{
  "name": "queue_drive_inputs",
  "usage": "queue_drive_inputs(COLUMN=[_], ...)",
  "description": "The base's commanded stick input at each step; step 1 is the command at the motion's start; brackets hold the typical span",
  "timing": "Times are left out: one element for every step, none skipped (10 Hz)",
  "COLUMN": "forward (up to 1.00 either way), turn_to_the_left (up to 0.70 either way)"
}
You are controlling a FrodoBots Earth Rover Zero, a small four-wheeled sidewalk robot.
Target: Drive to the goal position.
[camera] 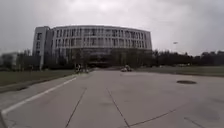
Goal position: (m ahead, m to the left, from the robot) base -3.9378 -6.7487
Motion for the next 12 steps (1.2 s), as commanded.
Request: queue_drive_inputs(forward=[1.00, 1.00, 1.00, 1.00, 1.00, 1.00, 1.00, 1.00, 1.00, 1.00, 1.00, 1.00], turn_to_the_left=[0.00, 0.00, 0.00, 0.00, 0.00, 0.00, 0.00, 0.00, 0.00, 0.00, 0.00, 0.00])
